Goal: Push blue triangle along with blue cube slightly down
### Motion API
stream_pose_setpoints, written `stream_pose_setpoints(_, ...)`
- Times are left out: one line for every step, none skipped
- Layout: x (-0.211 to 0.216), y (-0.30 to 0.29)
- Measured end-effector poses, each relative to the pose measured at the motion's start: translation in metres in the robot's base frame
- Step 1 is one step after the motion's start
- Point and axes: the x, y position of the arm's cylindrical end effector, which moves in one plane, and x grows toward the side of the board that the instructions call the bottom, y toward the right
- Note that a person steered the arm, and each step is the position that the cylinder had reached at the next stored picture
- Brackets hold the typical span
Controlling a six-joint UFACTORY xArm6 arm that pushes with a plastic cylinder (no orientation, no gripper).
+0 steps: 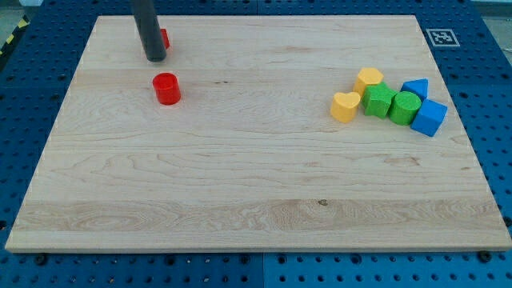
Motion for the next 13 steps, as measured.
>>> stream_pose_setpoints(-0.026,-0.001)
stream_pose_setpoints(-0.036,-0.001)
stream_pose_setpoints(-0.036,0.019)
stream_pose_setpoints(-0.036,0.091)
stream_pose_setpoints(-0.029,0.171)
stream_pose_setpoints(-0.005,0.256)
stream_pose_setpoints(0.029,0.340)
stream_pose_setpoints(0.034,0.377)
stream_pose_setpoints(0.047,0.389)
stream_pose_setpoints(0.072,0.414)
stream_pose_setpoints(0.089,0.433)
stream_pose_setpoints(0.107,0.435)
stream_pose_setpoints(0.122,0.435)
